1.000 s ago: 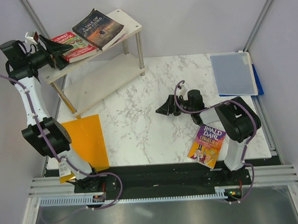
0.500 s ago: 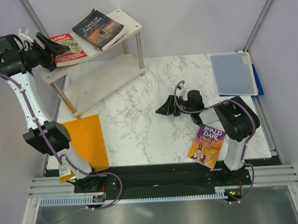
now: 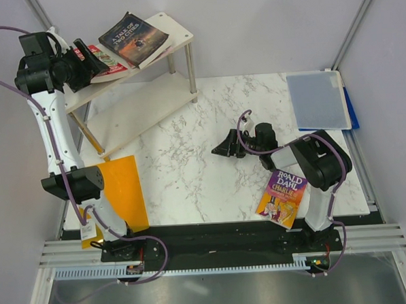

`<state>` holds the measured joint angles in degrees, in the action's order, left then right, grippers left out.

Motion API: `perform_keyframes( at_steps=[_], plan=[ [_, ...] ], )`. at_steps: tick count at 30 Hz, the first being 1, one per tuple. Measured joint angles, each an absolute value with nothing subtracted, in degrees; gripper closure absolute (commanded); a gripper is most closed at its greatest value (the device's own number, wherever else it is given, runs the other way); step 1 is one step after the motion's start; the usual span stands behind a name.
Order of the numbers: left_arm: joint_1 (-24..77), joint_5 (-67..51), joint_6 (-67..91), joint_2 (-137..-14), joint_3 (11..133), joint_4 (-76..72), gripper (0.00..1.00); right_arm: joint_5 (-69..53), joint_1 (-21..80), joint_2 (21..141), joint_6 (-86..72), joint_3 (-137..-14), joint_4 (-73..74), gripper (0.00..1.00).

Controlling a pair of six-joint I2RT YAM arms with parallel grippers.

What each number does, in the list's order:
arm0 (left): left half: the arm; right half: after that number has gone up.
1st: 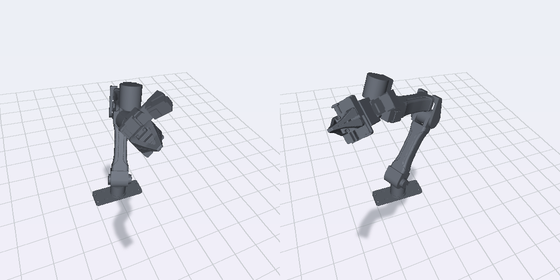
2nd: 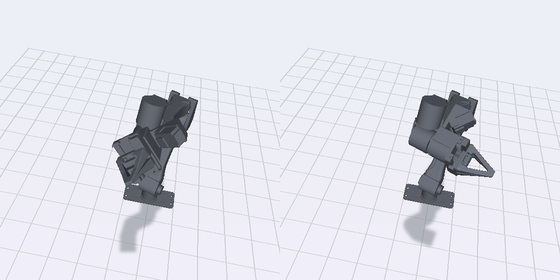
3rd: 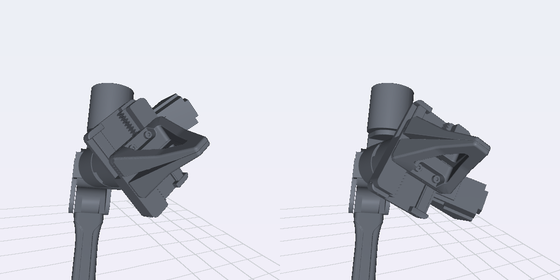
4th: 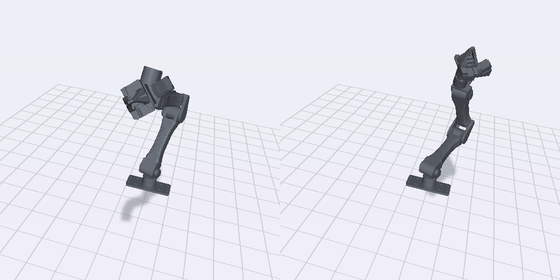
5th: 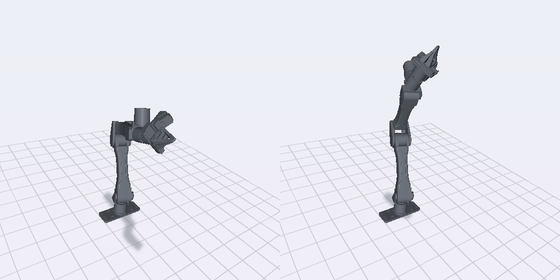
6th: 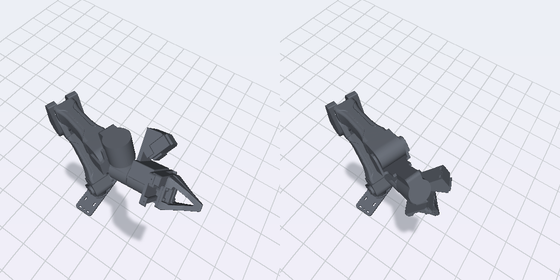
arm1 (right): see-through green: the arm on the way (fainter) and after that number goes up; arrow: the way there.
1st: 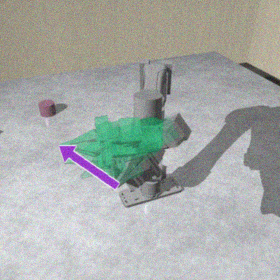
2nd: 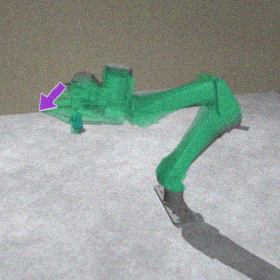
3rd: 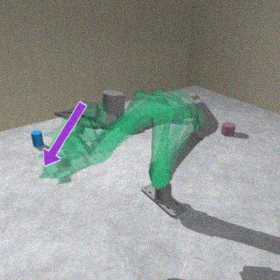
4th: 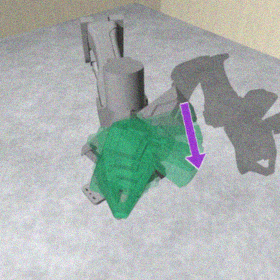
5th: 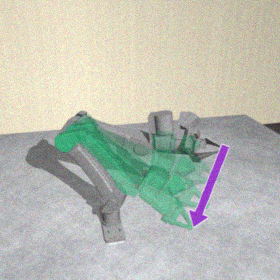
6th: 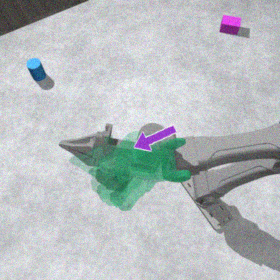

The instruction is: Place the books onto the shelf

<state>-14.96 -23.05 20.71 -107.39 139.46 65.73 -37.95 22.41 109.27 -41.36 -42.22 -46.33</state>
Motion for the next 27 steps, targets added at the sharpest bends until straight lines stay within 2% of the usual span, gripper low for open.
perform_keyframes(
  at_steps=[27],
  plan=[
    [-16.03, -3.68, 19.27, -107.92, 140.25, 64.42, 0.17, -39.11, 22.41, 109.47, -42.24, -42.22, -47.03, 0.02]
  ],
)
